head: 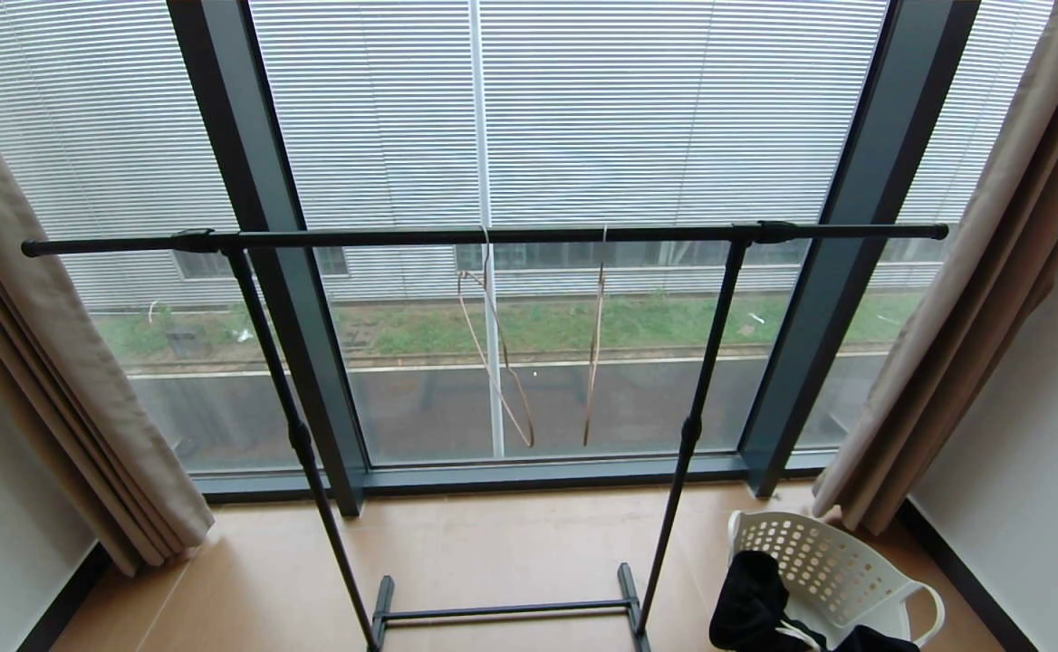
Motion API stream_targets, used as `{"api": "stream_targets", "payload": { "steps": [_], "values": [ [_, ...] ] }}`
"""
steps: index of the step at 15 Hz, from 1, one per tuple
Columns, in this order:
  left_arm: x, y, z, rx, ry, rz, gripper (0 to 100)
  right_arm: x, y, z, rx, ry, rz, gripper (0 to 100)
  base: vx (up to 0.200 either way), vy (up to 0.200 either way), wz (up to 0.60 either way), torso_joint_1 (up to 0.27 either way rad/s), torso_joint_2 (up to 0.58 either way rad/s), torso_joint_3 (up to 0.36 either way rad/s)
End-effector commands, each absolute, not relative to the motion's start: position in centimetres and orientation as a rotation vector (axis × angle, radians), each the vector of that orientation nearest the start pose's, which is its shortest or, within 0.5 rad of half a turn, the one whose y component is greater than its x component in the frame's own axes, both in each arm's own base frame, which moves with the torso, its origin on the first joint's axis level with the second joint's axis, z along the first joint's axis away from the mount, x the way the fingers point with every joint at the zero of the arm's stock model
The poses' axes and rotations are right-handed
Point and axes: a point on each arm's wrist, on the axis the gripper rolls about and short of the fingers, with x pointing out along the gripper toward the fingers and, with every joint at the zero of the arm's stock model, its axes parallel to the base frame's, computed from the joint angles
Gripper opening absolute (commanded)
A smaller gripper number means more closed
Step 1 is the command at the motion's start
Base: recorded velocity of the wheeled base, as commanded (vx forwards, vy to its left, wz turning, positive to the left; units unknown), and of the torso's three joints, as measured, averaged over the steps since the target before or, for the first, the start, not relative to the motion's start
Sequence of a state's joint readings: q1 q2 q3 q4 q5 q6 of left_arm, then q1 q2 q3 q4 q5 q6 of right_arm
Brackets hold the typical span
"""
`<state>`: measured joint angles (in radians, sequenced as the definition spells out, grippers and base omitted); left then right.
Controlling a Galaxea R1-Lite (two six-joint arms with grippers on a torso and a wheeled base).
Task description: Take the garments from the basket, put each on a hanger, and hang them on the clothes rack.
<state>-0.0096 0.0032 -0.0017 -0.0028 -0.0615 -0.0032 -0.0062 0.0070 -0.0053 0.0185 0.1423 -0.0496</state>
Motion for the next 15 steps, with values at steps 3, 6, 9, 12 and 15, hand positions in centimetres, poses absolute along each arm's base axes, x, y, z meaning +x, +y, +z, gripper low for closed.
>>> {"api": "stream_targets", "payload": {
  "steps": [3, 6, 9, 12, 15],
  "values": [
    [-2.28, -0.11, 7.64, -0.001, -0.005, -0.066, 100, -2.27, 0.33, 7.51, -0.047, 0.02, 0.137, 100, 0.0, 0.0, 0.0, -0.07, 0.15, 0.089],
    [-2.26, -0.12, 7.6, 0.011, -0.002, -0.067, 100, -2.28, 0.33, 7.5, -0.047, 0.018, 0.137, 100, 0.0, 0.0, 0.0, -0.142, 0.34, 0.185],
    [-2.29, -0.12, 7.6, 0.009, -0.005, -0.067, 100, -2.28, 0.33, 7.5, -0.047, 0.018, 0.137, 100, 0.0, 0.0, 0.0, -0.16, 0.36, 0.203],
    [-2.29, -0.12, 7.6, 0.006, -0.005, -0.067, 100, -2.28, 0.33, 7.5, -0.049, 0.018, 0.137, 100, 0.0, 0.0, 0.0, -0.165, 0.38, 0.212],
    [-2.27, -0.11, 7.6, 0.006, -0.003, -0.066, 100, -2.28, 0.33, 7.5, -0.049, 0.018, 0.137, 100, 0.0, 0.0, 0.0, -0.198, 0.45, 0.261]
  ]
}}
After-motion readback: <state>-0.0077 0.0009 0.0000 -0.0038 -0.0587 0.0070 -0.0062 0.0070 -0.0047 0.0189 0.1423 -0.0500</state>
